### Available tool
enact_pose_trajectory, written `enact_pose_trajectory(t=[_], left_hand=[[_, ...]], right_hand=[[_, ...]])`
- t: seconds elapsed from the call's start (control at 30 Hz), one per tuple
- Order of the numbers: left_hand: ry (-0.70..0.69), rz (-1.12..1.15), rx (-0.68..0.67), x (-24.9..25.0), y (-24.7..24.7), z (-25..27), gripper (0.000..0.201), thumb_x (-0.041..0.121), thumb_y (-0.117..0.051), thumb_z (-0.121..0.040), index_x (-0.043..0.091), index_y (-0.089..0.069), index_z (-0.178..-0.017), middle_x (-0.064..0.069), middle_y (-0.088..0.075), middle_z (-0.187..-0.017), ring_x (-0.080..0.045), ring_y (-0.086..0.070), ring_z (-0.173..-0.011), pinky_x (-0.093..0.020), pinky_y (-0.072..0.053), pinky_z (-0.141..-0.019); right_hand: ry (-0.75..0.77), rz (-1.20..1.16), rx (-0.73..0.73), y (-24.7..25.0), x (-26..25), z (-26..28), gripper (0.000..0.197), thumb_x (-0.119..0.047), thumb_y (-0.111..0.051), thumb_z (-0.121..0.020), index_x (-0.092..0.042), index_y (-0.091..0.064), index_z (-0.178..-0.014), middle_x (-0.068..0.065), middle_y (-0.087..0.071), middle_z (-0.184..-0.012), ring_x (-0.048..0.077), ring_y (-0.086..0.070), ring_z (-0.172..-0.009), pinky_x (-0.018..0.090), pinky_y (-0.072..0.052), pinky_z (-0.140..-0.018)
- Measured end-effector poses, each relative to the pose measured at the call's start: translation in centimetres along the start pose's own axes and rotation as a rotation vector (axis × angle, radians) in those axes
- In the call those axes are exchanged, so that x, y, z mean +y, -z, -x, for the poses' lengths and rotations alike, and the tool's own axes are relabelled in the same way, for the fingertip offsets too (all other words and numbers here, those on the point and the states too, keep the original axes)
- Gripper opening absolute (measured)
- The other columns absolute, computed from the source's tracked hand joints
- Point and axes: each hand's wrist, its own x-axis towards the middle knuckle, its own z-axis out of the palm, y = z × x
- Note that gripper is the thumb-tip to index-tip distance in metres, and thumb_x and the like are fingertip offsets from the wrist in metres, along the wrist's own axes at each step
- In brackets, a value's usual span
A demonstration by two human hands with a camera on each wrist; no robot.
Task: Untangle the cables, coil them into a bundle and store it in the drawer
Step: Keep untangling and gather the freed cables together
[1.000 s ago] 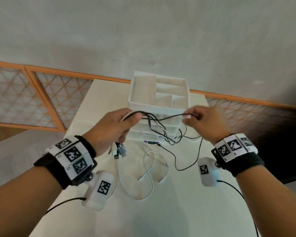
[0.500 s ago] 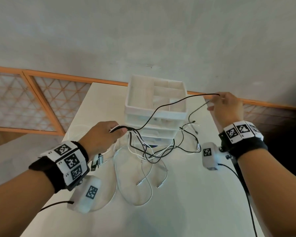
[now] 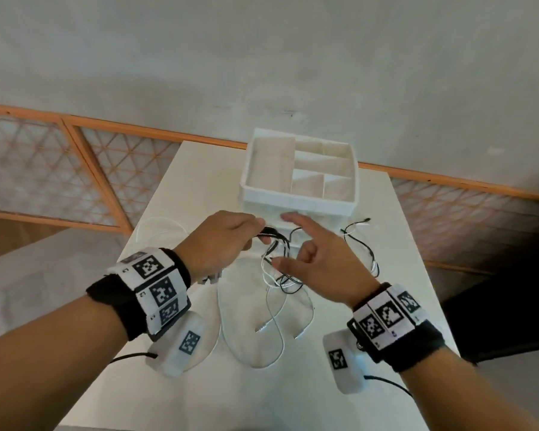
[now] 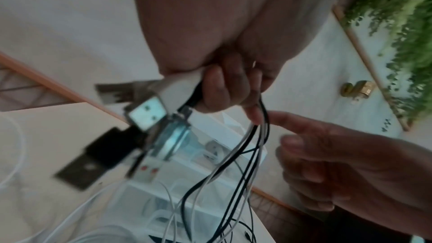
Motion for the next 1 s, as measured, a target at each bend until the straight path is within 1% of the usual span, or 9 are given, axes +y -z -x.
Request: enact_pose_trajectory(t=[0.07,0.13,0.23,0.4,0.53,0.63,0.8,0.9,1.0], left_hand=[[-0.127,-0.034,-0.007,0.8,-0.4,0.7,0.044,0.032,-0.05,-0.1,0.004,-0.062,-0.069,0.011,-0.037,-0.05,-0.009,-0.029,-0.043,-0.022,-0.029,-0.044],[-0.198,0.004,0.034,1.1,0.1,1.4,0.048,0.028,-0.054,-0.099,0.0,-0.045,-0.061,0.005,-0.032,-0.054,-0.009,-0.026,-0.045,-0.021,-0.029,-0.044],[-0.099,0.028,0.025,0.2,2.1,2.0,0.046,0.029,-0.055,-0.098,-0.006,-0.05,-0.068,0.007,-0.035,-0.053,-0.009,-0.027,-0.044,-0.021,-0.036,-0.045],[0.049,-0.516,-0.239,-5.1,2.5,2.5,0.041,0.034,-0.049,-0.1,0.014,-0.058,-0.066,0.01,-0.052,-0.051,-0.004,-0.042,-0.046,-0.015,-0.033,-0.052],[0.182,-0.564,-0.089,-8.7,0.4,2.4,0.038,0.025,-0.052,-0.099,0.006,-0.058,-0.067,-0.002,-0.053,-0.057,-0.01,-0.043,-0.049,-0.022,-0.032,-0.053],[0.259,-0.403,0.005,-9.6,-0.6,2.5,0.036,0.024,-0.055,-0.098,0.0,-0.066,-0.073,-0.004,-0.056,-0.062,-0.013,-0.045,-0.052,-0.019,-0.032,-0.049],[0.231,-0.267,-0.023,-7.4,-1.1,1.9,0.032,0.027,-0.064,-0.092,0.018,-0.054,-0.063,0.006,-0.048,-0.056,-0.01,-0.044,-0.053,-0.025,-0.031,-0.053],[0.219,-0.146,0.036,-6.1,-1.3,1.6,0.034,0.026,-0.065,-0.091,0.017,-0.051,-0.062,0.007,-0.043,-0.051,-0.009,-0.039,-0.047,-0.026,-0.028,-0.05],[0.201,0.006,0.007,-4.7,-1.8,1.5,0.029,0.028,-0.054,-0.099,0.011,-0.059,-0.076,0.011,-0.056,-0.047,-0.007,-0.036,-0.04,-0.025,-0.026,-0.046]], right_hand=[[-0.016,0.111,-0.037,-2.2,0.4,-0.6,0.021,-0.043,-0.07,-0.087,-0.032,-0.063,-0.104,-0.013,-0.061,-0.062,0.008,-0.056,-0.052,0.021,-0.045,-0.058],[-0.187,0.163,-0.1,-2.3,2.8,-1.0,0.025,-0.046,-0.061,-0.093,-0.022,-0.062,-0.084,-0.004,-0.065,-0.061,0.016,-0.059,-0.046,0.023,-0.046,-0.049],[-0.415,0.256,-0.165,0.5,6.7,-0.8,0.025,-0.038,-0.058,-0.095,-0.016,-0.061,-0.083,-0.001,-0.068,-0.054,0.017,-0.061,-0.04,0.021,-0.044,-0.044],[-0.278,0.272,0.534,3.9,9.8,-1.6,0.013,-0.025,-0.063,-0.09,-0.025,-0.064,-0.103,-0.005,-0.073,-0.087,0.025,-0.069,-0.077,0.032,-0.054,-0.078],[-0.383,0.273,0.221,-0.1,10.7,-0.7,0.063,-0.022,-0.068,-0.088,-0.037,-0.036,-0.14,-0.005,-0.071,-0.113,0.028,-0.069,-0.099,0.044,-0.053,-0.098],[-0.308,0.302,0.187,-4.9,10.9,1.1,0.047,-0.016,-0.061,-0.086,-0.029,-0.045,-0.128,-0.002,-0.075,-0.1,0.026,-0.069,-0.086,0.029,-0.051,-0.082],[-0.263,0.228,-0.386,-10.6,10.0,2.6,0.026,-0.024,-0.068,-0.086,-0.032,-0.069,-0.111,0.0,-0.07,-0.101,0.013,-0.061,-0.073,0.022,-0.049,-0.077],[-0.222,0.115,-0.333,-9.4,7.6,1.7,0.021,-0.005,-0.065,-0.083,-0.023,-0.074,-0.091,-0.003,-0.069,-0.075,0.017,-0.065,-0.059,0.024,-0.052,-0.061],[-0.127,-0.285,-0.148,-5.6,3.3,0.7,0.031,0.017,-0.055,-0.081,-0.007,-0.071,-0.089,0.003,-0.07,-0.071,0.019,-0.065,-0.049,0.026,-0.051,-0.049]])
